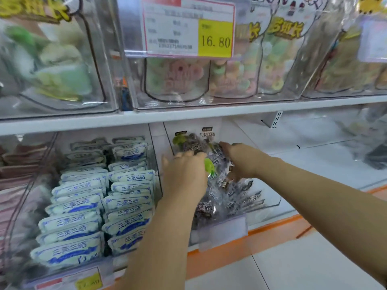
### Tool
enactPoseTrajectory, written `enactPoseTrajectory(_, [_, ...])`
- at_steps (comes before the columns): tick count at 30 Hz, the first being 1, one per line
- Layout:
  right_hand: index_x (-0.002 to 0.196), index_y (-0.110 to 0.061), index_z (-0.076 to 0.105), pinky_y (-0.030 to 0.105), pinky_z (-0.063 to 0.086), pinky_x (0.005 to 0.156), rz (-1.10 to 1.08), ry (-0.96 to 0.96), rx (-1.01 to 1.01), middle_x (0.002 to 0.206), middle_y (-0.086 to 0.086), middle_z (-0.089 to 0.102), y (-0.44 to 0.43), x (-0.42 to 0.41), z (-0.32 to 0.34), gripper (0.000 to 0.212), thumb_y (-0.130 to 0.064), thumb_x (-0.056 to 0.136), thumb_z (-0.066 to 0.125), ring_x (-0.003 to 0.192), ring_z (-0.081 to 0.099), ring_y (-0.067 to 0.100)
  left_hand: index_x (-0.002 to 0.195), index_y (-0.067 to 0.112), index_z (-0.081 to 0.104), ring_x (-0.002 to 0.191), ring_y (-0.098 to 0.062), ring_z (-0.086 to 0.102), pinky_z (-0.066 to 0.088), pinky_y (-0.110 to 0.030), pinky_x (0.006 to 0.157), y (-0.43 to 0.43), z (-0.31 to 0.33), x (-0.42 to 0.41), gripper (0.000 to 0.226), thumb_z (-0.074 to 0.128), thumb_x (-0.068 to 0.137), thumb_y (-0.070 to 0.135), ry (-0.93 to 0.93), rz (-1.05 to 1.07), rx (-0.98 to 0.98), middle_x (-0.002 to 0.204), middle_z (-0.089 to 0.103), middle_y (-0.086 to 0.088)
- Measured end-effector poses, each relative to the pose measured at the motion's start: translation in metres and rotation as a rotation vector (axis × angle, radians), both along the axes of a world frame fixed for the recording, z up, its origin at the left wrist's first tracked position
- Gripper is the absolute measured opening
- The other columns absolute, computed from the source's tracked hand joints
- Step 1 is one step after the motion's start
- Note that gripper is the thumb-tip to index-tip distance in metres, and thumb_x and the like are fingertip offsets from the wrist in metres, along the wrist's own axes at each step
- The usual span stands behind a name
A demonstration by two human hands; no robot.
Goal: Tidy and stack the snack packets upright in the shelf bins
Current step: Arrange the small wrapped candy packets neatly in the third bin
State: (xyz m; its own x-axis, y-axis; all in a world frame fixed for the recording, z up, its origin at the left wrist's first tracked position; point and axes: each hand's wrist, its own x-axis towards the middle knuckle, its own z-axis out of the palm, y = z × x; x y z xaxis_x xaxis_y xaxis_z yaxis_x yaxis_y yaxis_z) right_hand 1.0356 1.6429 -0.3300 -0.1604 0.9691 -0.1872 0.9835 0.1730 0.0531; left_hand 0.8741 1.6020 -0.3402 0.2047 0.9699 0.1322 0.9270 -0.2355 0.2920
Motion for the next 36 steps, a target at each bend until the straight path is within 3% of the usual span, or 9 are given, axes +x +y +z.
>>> enactPoseTrajectory(5, [0.109,-0.008,0.057,0.032,0.049,0.066,0.006,0.151,0.26,0.094,0.016,0.066,-0.003,0.008,-0.009,0.025,-0.019,0.087,0.054,0.087,0.062,0.033,0.13,0.028,0.049,0.101,-0.02,0.061,0.01,-0.056,0.113,0.005,0.008,0.009,0.042,0.055,0.092,0.043,0.046,0.069,-0.011,0.115,0.064,0.0])
enactPoseTrajectory(8, [0.102,-0.005,0.064,0.037,0.052,0.069,-0.08,0.362,0.423,0.094,0.018,0.069,-0.013,0.012,-0.005,0.022,-0.015,0.089,0.05,0.081,0.064,0.034,0.125,0.026,0.053,0.098,-0.019,0.061,0.005,-0.059,0.112,0.004,0.011,0.012,0.038,0.061,0.09,0.036,0.086,0.104,-0.005,0.109,0.062,0.001])
enactPoseTrajectory(11, [0.116,-0.007,0.064,0.017,0.037,0.066,-0.164,0.569,0.538,0.106,0.011,0.07,-0.03,0.013,0.005,0.03,-0.009,0.089,0.051,0.072,0.061,0.02,0.114,0.026,0.06,0.085,-0.016,0.062,-0.001,-0.055,0.113,0.001,0.012,0.015,0.022,0.058,0.092,0.024,0.056,0.1,0.031,0.073,0.054,0.01])
enactPoseTrajectory(13, [0.117,-0.01,0.064,0.013,0.031,0.064,-0.207,0.649,0.576,0.104,0.007,0.069,-0.041,0.017,0.012,0.03,-0.01,0.09,0.052,0.071,0.053,0.011,0.11,0.024,0.064,0.081,-0.016,0.059,0.011,-0.048,0.115,-0.002,0.012,0.018,0.019,0.058,0.092,0.02,-0.01,0.062,0.058,0.078,0.063,0.008])
enactPoseTrajectory(16, [0.102,-0.017,0.068,0.021,0.034,0.065,-0.298,0.86,0.555,0.087,0.004,0.066,-0.052,0.026,0.018,0.02,-0.011,0.091,0.053,0.077,0.053,0.012,0.12,0.019,0.059,0.09,-0.019,0.059,0.047,-0.037,0.093,-0.007,0.012,0.02,0.032,0.06,0.09,0.012,-0.221,0.022,0.018,0.101,0.065,0.0])
enactPoseTrajectory(21, [0.078,-0.006,0.062,0.027,0.043,0.058,-0.475,1.211,0.452,0.064,0.005,0.046,-0.074,0.032,0.026,0.017,-0.006,0.09,0.05,0.061,0.042,0.016,0.117,0.017,0.062,0.069,-0.008,0.055,0.046,-0.025,0.068,-0.014,0.024,0.006,0.026,0.054,0.092,0.012,-0.541,0.077,0.074,0.099,0.062,0.002])
enactPoseTrajectory(26, [0.074,-0.008,0.052,0.029,0.055,0.061,-0.669,1.651,0.293,0.067,0.005,0.038,-0.094,0.024,0.025,0.021,-0.007,0.094,0.047,0.059,0.042,0.018,0.103,0.019,0.056,0.079,-0.018,0.064,0.048,-0.027,0.066,-0.027,0.031,-0.006,0.013,0.051,0.094,0.011,-1.01,0.19,-0.066,0.096,0.059,0.002])
enactPoseTrajectory(30, [0.081,-0.01,0.055,0.033,0.052,0.066,-0.827,1.914,0.181,0.081,0.009,0.049,-0.108,0.015,0.019,0.016,-0.016,0.095,0.049,0.068,0.053,0.021,0.098,0.018,0.052,0.075,-0.005,0.058,0.053,-0.029,0.079,-0.038,0.034,-0.01,0.013,0.05,0.095,0.006,-1.392,0.221,-0.305,0.094,0.051,0.006])
enactPoseTrajectory(36, [0.084,-0.007,0.057,0.017,0.05,0.049,-0.62,1.9,0.169,0.074,0.001,0.059,-0.118,-0.009,0.033,0.014,-0.02,0.091,0.057,0.05,0.059,0.004,0.117,0.008,0.045,0.095,-0.029,0.065,0.054,-0.038,0.081,-0.05,0.04,-0.012,0.027,0.041,0.095,-0.006,-1.758,0.086,-0.605,0.105,0.059,-0.016])
